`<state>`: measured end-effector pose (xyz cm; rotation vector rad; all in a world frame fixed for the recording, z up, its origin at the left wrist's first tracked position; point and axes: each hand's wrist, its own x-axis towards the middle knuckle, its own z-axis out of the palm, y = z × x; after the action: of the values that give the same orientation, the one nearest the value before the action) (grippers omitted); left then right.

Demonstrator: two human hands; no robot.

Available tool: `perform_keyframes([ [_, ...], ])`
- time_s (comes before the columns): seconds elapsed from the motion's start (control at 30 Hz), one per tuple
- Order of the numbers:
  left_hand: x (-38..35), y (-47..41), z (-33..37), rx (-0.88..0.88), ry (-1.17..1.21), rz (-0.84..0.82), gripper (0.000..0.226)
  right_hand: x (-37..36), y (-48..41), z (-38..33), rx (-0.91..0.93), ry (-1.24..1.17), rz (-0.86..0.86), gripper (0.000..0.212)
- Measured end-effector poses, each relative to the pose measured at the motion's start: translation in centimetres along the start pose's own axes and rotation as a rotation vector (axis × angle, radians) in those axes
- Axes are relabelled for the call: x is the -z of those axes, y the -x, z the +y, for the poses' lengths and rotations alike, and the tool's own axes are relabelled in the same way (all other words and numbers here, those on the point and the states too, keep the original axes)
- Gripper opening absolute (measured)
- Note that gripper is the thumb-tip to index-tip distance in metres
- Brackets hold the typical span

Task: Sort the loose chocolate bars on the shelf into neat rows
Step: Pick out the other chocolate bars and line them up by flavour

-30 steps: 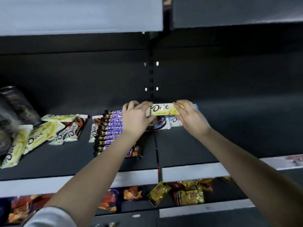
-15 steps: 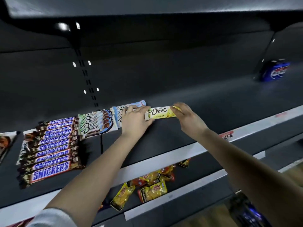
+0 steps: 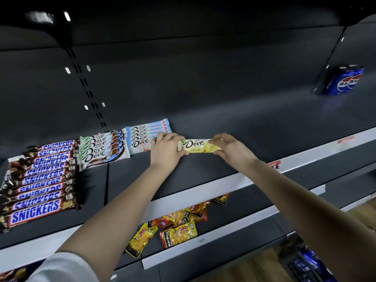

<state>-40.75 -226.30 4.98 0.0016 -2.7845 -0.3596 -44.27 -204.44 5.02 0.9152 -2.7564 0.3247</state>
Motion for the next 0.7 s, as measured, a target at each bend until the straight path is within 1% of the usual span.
perform_keyframes([
  [0.17, -0.3, -1.1, -0.1, -0.001, -0.028, 0.001, 0.049, -0.2, -1.2, 0.7, -0.011, -0.025, -0.013, 0.039],
  [0.4, -1.2, -2.6, -0.6, 0.005, -0.050, 0.049, 0.048, -0.8, -3.1, 1.3, -0.020, -0.034, 0.022, 0.039],
  [0.57, -2.0, -3.7, -1.1, 0.041, -0.062, 0.069, 0.046, -1.3, -5.1, 1.6, -0.031, -0.039, 0.014, 0.039],
  [0.7, -2.4, -4.5, -2.2, 0.076, -0.100, 0.045, 0.045, -2.0, -7.0, 1.6, -0.046, -0.035, 0.003, 0.041],
])
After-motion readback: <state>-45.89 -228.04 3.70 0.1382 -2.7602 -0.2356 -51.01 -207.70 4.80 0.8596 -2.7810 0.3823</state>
